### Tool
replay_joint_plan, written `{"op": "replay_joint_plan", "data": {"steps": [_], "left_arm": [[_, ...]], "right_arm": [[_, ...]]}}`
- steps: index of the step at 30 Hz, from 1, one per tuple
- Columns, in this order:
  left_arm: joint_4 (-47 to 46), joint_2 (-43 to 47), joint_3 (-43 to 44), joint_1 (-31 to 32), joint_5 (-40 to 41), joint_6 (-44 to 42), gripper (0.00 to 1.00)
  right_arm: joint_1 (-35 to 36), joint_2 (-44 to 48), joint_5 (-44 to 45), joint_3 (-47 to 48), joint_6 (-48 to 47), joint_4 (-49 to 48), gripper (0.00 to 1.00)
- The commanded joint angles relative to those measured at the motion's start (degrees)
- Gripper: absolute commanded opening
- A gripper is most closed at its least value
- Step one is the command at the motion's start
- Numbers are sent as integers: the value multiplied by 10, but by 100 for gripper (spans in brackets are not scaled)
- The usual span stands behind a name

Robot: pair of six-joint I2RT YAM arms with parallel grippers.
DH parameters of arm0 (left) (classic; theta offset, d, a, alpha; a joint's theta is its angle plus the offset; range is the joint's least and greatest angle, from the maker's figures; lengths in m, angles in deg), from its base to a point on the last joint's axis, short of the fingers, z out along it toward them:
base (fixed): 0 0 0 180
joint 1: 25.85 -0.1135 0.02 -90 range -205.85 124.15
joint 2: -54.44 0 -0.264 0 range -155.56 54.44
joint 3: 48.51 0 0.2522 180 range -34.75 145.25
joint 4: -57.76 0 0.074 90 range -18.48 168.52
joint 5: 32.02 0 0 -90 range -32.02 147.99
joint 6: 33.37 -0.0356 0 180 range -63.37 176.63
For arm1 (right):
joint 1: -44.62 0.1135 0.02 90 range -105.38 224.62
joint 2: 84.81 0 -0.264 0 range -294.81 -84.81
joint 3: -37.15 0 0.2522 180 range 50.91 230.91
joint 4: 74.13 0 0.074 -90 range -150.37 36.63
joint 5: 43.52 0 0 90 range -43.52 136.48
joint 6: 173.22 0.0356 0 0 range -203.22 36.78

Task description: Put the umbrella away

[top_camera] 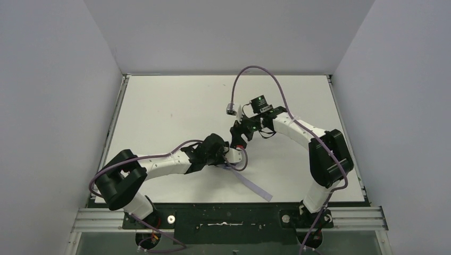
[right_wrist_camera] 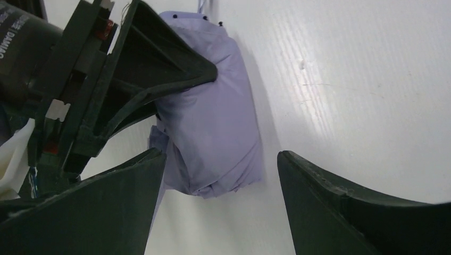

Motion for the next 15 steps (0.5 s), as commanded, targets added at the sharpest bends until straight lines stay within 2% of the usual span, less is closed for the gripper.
{"op": "replay_joint_plan", "data": {"steps": [1, 10, 15], "left_arm": [[16, 11, -16, 8, -14, -20, 0], [14, 12, -20, 12, -12, -26, 0], [11, 13, -23, 15, -10, -27, 0]], "right_arm": [[11, -15, -66, 41, -113, 57, 79], [43, -95, -39, 90, -160, 121, 78], [52, -129, -17, 99, -164, 131, 72]]}}
